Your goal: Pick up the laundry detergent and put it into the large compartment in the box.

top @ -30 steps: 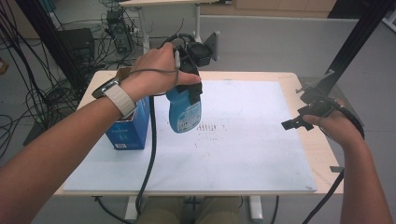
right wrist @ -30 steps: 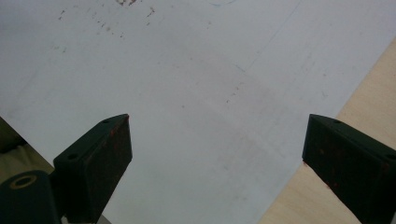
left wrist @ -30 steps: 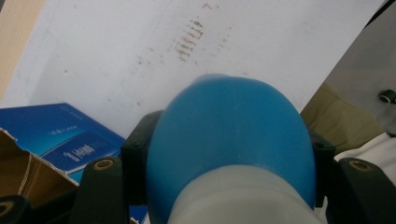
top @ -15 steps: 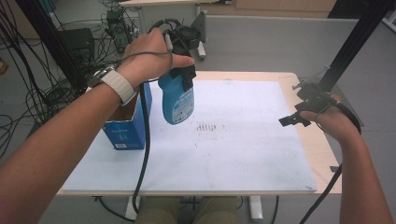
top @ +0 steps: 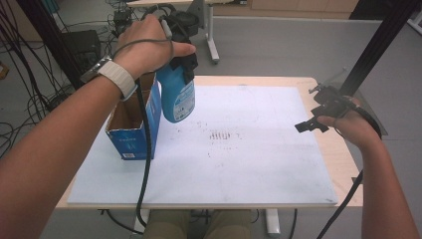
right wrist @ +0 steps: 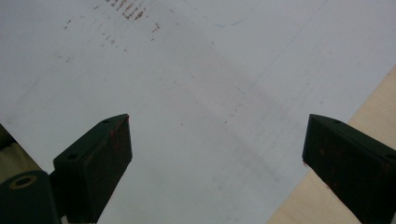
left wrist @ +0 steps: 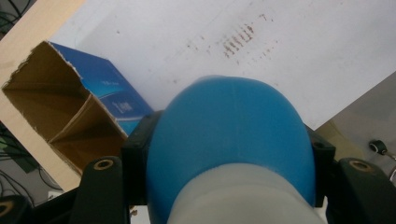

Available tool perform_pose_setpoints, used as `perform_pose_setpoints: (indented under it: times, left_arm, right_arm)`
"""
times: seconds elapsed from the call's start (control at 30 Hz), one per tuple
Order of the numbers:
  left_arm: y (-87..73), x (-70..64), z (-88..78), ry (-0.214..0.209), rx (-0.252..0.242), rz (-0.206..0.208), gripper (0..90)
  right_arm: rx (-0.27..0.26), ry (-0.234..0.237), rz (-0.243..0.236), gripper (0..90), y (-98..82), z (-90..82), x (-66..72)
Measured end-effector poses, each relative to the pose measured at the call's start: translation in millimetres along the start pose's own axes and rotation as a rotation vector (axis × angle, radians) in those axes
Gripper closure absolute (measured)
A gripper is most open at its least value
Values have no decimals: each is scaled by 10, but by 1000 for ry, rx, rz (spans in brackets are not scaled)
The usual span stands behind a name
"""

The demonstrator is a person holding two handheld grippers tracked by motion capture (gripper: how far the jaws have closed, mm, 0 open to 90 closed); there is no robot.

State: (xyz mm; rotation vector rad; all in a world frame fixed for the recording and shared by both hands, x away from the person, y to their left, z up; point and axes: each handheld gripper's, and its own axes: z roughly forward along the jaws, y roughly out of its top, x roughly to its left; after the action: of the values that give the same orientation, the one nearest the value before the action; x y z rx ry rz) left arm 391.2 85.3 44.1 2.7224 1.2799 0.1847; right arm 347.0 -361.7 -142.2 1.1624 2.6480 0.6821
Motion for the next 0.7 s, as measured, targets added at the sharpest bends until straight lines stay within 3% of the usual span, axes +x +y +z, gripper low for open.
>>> perform_pose_setpoints:
  times: [0.27,0.43,0.7]
  left_arm:
    - [-79,144,-143,-1,-18,-70,388]
    - [-153,218,-226,19,-30,-135,388]
    - [-232,344,-319,42,-22,-198,387]
  right_arm:
    - [-15,-11,-16,82,22,-22,28]
    - [-10,-7,-17,82,22,24,16]
    - [-11,-6,-13,81,17,45,-2]
